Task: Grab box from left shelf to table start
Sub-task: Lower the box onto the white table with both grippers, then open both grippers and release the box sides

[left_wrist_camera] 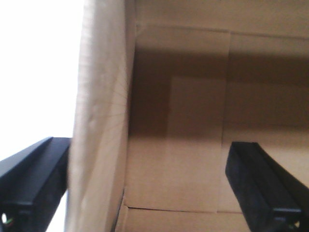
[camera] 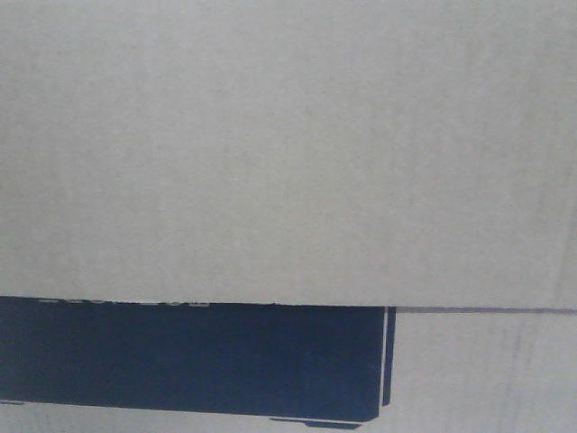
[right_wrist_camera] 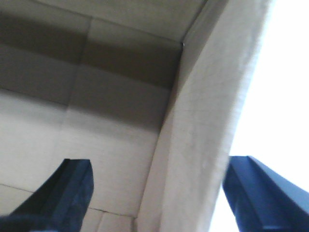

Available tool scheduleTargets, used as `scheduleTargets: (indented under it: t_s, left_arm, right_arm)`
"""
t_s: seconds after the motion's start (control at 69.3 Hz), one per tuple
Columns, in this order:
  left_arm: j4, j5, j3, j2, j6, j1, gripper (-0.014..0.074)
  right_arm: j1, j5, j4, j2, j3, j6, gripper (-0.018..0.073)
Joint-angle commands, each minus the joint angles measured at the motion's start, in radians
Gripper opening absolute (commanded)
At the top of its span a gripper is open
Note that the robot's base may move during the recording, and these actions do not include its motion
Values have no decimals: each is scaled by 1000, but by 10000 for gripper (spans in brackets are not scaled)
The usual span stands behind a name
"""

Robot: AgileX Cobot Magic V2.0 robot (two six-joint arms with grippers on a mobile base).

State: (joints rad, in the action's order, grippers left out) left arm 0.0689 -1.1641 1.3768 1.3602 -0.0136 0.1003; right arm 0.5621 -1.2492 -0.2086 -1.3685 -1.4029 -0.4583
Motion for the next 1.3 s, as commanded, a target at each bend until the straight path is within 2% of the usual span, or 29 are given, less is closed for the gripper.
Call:
scheduleTargets:
  t_s: [0.0,0.13,0.26,0.433,0.491,0.548,0.707,0.765,0.851,1.126,1.227,1.284]
  left_arm:
    - [-27,43,35,-69,-4,8,527]
    - [-69,43,35,-138,-4,8,527]
    - [-78,43,35,-230,-4,8,523]
    - [-99,59,25,-401,-7,8,428]
    - [-107,87,3,-462,-7,8,368]
    - [-109,119,-37,-535,-7,8,300]
    - [-109,232,-200,-732,-7,8,90]
    - [-109,268,-275,-808,-7,8,-2]
    - [-109,299,-383,-926,-7,8,-107]
    - [-109,347,-689,-1275,-7,8,-99]
    - [-109,370,-769,-1392,-7,8,-99]
    - [-104,362,-792,-1384,-7,10,-99]
  right_arm:
    - [1,58,-51,72,-39,-6,635]
    - [1,70,-121,141,-39,-14,635]
    - [1,78,-184,224,-39,-13,635]
    - [1,110,-251,369,-29,-10,602]
    - [1,133,-270,423,-8,5,547]
    - [1,151,-291,476,34,22,453]
    - [1,223,-312,636,216,41,135]
    - [1,267,-312,695,307,45,54]
    - [1,368,-312,783,443,45,56]
    - [1,695,-319,1029,809,45,56]
    - [1,763,-320,1075,890,45,56]
    - [1,797,-325,1084,923,45,56]
